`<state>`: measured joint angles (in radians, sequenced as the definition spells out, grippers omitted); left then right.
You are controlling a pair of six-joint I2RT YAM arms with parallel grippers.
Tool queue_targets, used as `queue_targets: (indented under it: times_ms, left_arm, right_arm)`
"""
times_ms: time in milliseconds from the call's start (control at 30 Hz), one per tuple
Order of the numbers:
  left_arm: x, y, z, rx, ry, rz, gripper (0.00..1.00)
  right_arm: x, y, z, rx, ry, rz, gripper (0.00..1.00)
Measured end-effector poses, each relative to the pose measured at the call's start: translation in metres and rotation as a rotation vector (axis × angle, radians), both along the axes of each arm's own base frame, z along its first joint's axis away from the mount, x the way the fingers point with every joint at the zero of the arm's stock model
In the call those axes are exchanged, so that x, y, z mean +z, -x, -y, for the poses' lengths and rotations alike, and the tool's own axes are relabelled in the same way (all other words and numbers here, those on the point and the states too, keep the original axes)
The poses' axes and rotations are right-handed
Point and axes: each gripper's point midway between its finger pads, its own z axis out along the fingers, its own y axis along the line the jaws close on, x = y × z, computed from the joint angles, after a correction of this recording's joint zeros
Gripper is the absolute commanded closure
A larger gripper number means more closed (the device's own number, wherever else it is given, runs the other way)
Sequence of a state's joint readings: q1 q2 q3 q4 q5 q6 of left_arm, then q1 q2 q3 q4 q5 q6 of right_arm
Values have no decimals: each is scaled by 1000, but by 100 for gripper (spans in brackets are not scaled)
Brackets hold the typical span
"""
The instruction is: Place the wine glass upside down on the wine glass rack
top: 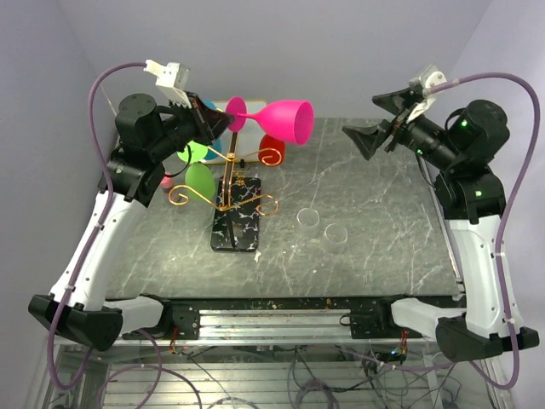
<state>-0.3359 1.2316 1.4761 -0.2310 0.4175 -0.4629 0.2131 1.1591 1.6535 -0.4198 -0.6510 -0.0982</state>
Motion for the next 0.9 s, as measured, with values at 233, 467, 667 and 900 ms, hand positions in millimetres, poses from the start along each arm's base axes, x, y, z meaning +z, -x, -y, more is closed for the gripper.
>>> queue_targets:
  times_ms: [233, 467, 667, 900]
  left_arm:
    - [-7, -2, -15, 91, -174, 71, 93]
    - [-2, 4, -16, 113, -360, 196, 93]
    - [10, 10, -13, 112, -494, 313, 93]
    - [9, 16, 8, 58, -606, 392, 93]
  right_arm:
    - [-23, -19, 48, -261, 34, -13, 0]
    - [-93, -48, 98, -530, 142, -132, 0]
    - [-156, -62, 145, -685, 191, -242, 0]
    - [-243, -62, 186, -754, 172, -394, 0]
